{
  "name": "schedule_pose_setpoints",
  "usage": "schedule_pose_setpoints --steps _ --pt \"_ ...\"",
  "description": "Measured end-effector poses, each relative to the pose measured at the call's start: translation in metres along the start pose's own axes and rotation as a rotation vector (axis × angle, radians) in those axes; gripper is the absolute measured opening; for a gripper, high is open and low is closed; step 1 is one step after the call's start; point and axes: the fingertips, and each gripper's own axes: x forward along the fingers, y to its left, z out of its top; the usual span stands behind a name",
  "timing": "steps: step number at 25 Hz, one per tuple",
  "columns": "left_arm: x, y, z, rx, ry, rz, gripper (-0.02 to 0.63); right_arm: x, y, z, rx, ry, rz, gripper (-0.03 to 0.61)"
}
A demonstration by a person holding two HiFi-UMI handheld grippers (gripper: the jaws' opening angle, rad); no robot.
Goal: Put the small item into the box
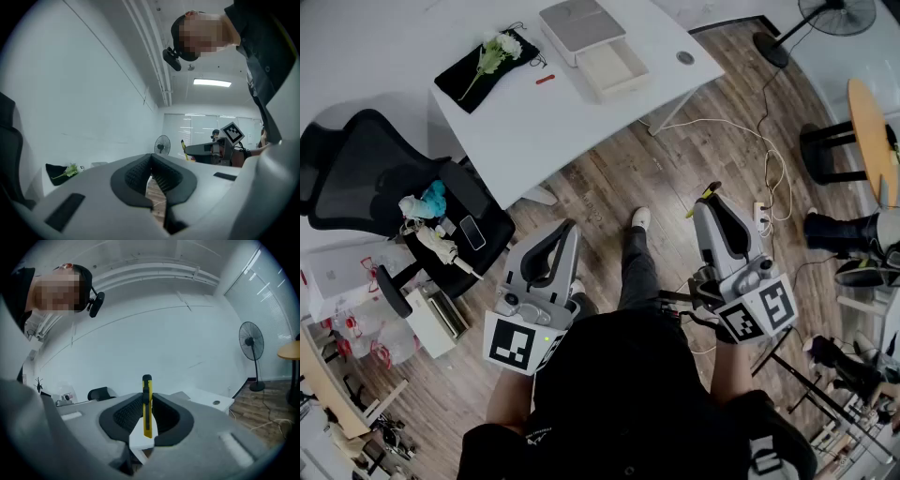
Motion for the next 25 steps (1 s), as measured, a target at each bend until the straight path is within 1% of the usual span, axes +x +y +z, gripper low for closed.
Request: schedule_pose_setpoints --steps 3,5,7,9,11,14,18,20,22,25 --pt "-0.072 0.007 -0.008 0.019 0.058 0.018 0.005 -0.025 0.059 -0.023 0.025 -0.026 -0.025 0.067" --pt "-0.111 0.001 -0.010 0.004 0.071 0.018 0.005 -0.045 0.096 -0.029 0.011 -0.033 -0.032 0.067" --pt "-0.137 -0.010 -0.009 -0.007 0.062 0.001 0.005 -0.065 0.125 -0.028 -0.025 -0.047 -0.035 0.067" --pt "-0.151 -0.023 -0.005 0.007 0.047 -0.024 0.005 -0.081 0.145 -0.027 -0.052 -0.063 -0.036 0.067" --pt "-0.159 -0.040 0.006 0.028 0.017 -0.044 0.005 -0.097 0.158 -0.029 -0.057 -0.065 -0.027 0.067" --pt "-0.167 -0.069 0.021 0.036 -0.027 -0.056 0.005 -0.121 0.168 -0.033 -0.056 -0.060 -0.003 0.067" --pt "-0.176 -0.104 0.009 0.001 0.018 -0.058 0.005 -0.155 0.174 -0.030 -0.071 -0.079 0.014 0.067" --pt "-0.177 -0.126 0.001 -0.002 0.034 -0.075 0.005 -0.176 0.168 -0.031 -0.064 -0.087 0.015 0.067" --pt "-0.173 -0.151 -0.004 0.020 0.048 -0.090 0.005 -0.199 0.158 -0.034 -0.056 -0.090 0.012 0.067" --pt "-0.166 -0.185 -0.002 0.042 0.024 -0.082 0.005 -0.233 0.139 -0.036 -0.095 -0.073 0.008 0.067"
